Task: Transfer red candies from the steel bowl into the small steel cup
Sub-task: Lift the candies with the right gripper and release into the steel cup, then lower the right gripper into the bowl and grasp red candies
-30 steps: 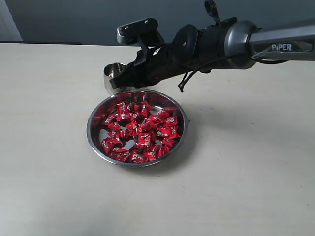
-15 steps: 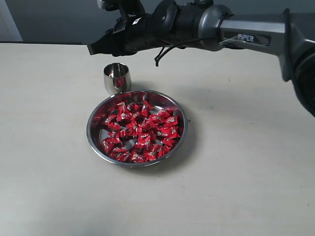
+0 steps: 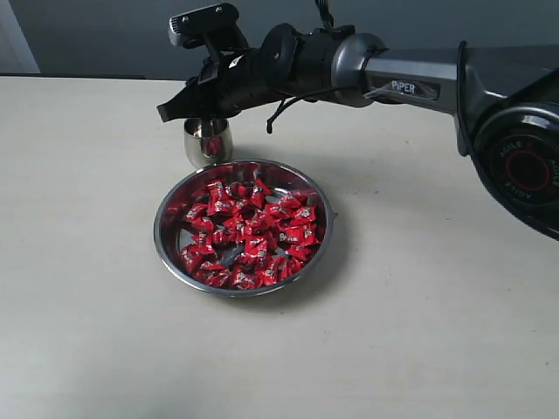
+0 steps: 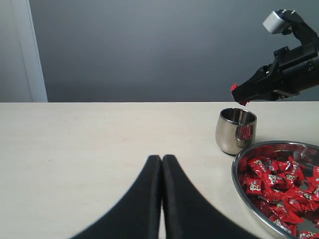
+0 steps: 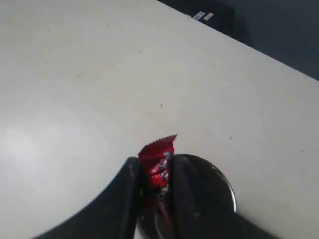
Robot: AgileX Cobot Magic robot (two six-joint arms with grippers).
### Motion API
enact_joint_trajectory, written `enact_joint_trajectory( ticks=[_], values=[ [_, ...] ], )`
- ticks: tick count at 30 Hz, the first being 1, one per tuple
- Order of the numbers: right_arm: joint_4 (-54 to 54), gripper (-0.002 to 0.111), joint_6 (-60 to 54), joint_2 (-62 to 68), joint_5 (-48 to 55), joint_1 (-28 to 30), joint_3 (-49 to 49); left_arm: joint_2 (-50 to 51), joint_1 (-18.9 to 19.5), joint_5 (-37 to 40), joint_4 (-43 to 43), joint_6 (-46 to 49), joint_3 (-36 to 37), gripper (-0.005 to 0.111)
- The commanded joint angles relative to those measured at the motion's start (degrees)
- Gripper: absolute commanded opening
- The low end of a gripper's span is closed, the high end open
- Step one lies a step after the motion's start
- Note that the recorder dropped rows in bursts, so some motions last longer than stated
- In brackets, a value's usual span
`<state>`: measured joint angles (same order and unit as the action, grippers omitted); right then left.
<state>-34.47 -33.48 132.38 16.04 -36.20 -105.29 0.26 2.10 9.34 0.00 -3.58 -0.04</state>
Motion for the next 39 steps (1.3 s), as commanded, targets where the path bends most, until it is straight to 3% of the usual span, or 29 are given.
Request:
enact_joint_trajectory(
  ticks=[1, 4, 9, 15, 20, 26, 33, 39],
  values=[
    [1.92, 0.022, -0.14, 0.02, -0.01, 0.15, -0.45, -0.26, 0.07, -0.33, -0.31, -0.25, 0.04, 0.0],
    [1.92, 0.035, -0.14, 0.02, -1.21, 0.15, -0.45, -0.26, 0.07, -0.21, 0.0, -0.25, 0.04, 0.0],
    [1.92, 0.036, -0.14, -0.12, -1.5, 0.15, -0.45, -0.26, 0.07, -0.16, 0.0, -0.25, 0.04, 0.0],
    [8.41, 0.036, 0.1, -4.74, 25.74, 0.15, -0.45, -0.26, 0.07, -0.16, 0.0, -0.25, 0.04, 0.0],
    [16.24, 0.036, 3.8, -3.97, 35.68, 0.15, -0.45, -0.26, 0.07, -0.16, 0.0, -0.25, 0.04, 0.0],
    [23.63, 0.036, 11.45, -1.8, 33.09, 0.15, -0.45, -0.26, 0.07, -0.16, 0.0, -0.25, 0.04, 0.0],
    [32.9, 0.036, 30.74, 1.46, 30.38, 0.15, -0.45, -0.26, 0.07, -0.31, 0.0, -0.25, 0.04, 0.0],
    [32.89, 0.036, 35.04, 2.16, 27.92, 0.15, -0.45, -0.26, 0.07, -0.31, 0.0, -0.25, 0.04, 0.0]
  ],
)
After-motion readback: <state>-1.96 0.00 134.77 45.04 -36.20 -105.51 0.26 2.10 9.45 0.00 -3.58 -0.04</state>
